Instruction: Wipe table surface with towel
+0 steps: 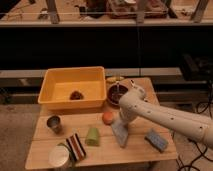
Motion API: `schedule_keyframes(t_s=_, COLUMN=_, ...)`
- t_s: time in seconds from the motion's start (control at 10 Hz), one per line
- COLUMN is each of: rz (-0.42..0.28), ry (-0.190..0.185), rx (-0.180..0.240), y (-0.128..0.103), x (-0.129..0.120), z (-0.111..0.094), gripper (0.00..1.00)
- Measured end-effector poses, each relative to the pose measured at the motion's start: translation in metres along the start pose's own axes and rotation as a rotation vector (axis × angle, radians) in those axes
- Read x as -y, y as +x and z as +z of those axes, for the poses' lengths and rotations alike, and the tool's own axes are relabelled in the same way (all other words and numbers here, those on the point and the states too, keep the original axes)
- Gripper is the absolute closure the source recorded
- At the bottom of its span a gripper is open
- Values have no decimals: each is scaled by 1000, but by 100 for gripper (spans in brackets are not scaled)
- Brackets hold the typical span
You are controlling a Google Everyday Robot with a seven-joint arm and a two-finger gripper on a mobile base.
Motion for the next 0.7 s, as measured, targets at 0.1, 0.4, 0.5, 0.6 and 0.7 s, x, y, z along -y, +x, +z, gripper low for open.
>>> schedule_keyframes(t_s=0.1, rz=-29, ry=5, rx=0, y=-7, x=12, z=-1, gripper=90)
schedule_keyframes(t_s=0.4, rz=-104, ry=19, rx=15, y=-54, x=33, z=-5, gripper=90)
schedule_keyframes(t_s=0.5, rz=-112, ry=26, rx=29, y=-68, x=36, z=-5, gripper=90)
schedule_keyframes(t_s=0.6, rz=-119, ry=29, rx=47, y=-83, x=33, z=-2, gripper=90)
schedule_keyframes(t_s=0.7, rz=-114, ry=29, rx=60, y=-91, x=26, z=2, gripper=90)
